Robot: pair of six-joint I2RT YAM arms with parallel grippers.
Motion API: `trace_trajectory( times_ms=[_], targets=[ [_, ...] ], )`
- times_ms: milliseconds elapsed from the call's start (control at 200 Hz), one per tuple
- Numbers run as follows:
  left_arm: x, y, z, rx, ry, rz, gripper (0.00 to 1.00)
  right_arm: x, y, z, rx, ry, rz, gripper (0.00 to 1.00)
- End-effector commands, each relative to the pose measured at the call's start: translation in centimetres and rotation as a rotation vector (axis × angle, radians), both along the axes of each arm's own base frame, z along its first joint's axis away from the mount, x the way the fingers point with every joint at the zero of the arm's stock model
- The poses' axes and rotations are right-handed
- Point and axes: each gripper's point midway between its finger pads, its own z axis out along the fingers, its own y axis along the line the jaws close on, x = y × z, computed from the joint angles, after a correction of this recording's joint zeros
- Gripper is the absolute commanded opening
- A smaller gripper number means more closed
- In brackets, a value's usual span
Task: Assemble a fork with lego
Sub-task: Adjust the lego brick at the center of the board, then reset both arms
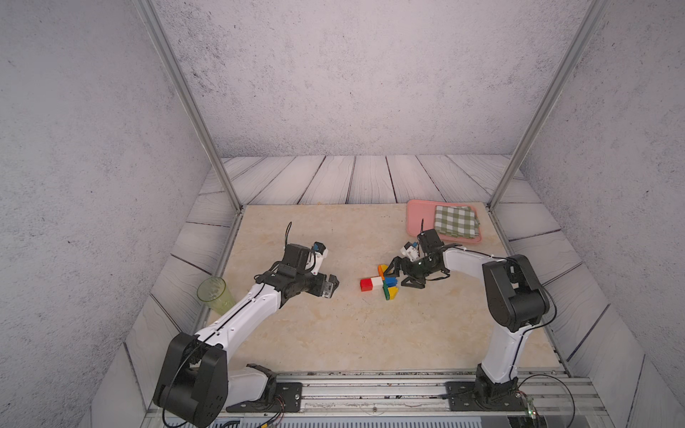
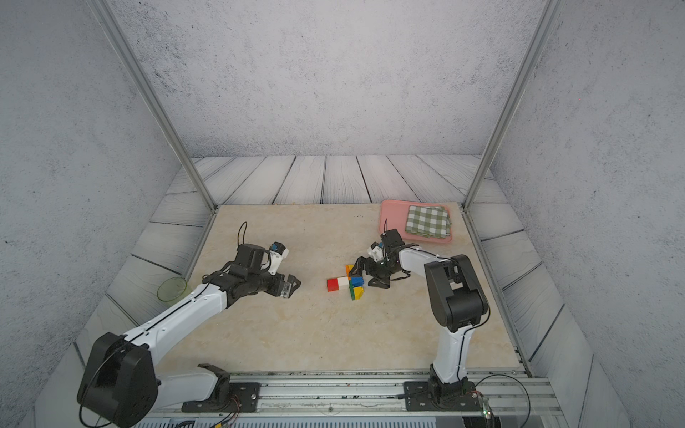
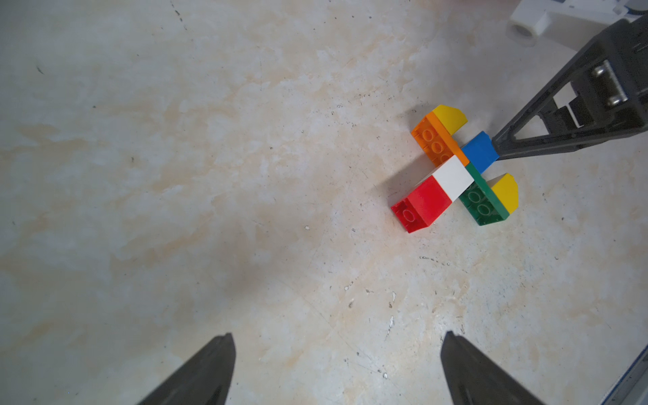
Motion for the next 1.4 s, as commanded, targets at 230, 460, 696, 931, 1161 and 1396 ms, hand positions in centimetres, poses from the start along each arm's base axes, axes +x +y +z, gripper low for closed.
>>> trace_trajectory(
  times_ms=[230,460,696,931,1161,1396],
  targets=[
    [3.1,4.7,3.1,0.120,-0.173,0.221,0.98,1.3,-6.8,4.9,-0.380,-0.185,0.007,0.99],
    [6.4,12.3,4.0,0.187,-0.352,0.522,0.98,7.0,-11.8,14.8,-0.442,-0.470,-0.140,0.99],
    [7.4,17.0,0.9,0.291,-0.308,0.649,0.98,8.7,-17.3,17.3,-0.460,-0.591,-0.319,0.99],
    [8.0,18.4,-2.5,0.298,-0.284,0.705,0.98,9.1,-19.8,18.9,-0.516,-0.699,-0.371,0.99],
    [8.7,19.8,-2.8,0.327,-0.344,0.743,0.98,9.2,-21.5,19.2,-0.581,-0.794,-0.430,0.99],
    [10.3,20.2,-2.4,0.281,-0.382,0.736,0.98,9.4,-22.1,18.2,-0.627,-0.831,-0.427,0.99]
  ],
)
